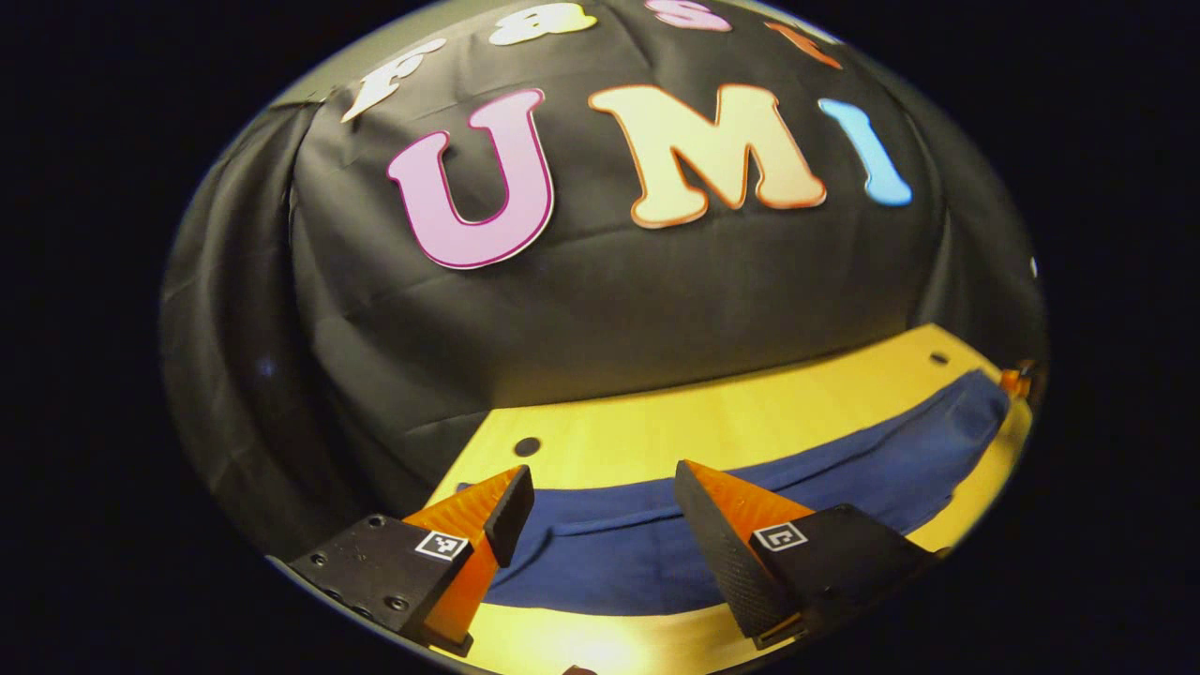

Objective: Grasp the waist and the cuffs of the jeans and fold them to make the two legs overlap; first hold the waist and fold one-third of the jeans toward the cuffs, then hold the cuffs and fold the remaining one-third in the same direction to finish folding.

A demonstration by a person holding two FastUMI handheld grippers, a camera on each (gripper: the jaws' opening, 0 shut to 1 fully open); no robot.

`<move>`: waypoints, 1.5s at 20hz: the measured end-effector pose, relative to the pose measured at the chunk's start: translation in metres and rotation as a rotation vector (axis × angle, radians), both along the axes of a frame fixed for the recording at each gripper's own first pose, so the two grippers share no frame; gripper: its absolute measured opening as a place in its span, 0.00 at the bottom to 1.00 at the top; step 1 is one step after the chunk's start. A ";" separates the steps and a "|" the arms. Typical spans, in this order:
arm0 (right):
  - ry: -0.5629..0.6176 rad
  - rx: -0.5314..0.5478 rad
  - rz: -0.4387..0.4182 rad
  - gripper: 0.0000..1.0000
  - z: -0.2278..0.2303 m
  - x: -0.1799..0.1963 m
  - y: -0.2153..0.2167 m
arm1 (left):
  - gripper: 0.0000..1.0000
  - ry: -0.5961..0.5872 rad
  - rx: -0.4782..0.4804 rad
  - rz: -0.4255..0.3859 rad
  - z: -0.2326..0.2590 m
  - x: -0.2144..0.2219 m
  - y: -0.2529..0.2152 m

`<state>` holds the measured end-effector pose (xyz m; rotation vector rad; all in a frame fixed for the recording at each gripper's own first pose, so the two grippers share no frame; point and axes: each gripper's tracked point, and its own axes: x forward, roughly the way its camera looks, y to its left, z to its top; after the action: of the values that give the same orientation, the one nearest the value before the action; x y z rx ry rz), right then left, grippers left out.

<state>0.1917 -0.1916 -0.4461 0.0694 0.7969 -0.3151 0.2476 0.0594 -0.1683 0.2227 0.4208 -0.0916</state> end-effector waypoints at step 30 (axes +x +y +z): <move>-0.274 0.191 0.002 0.08 0.143 -0.041 0.054 | 1.00 0.007 -0.234 0.038 0.034 -0.024 0.122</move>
<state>0.1511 -0.1381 -0.3032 0.2849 0.5527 -0.2208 0.2231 0.1818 -0.1348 -0.0164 0.4172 -0.1031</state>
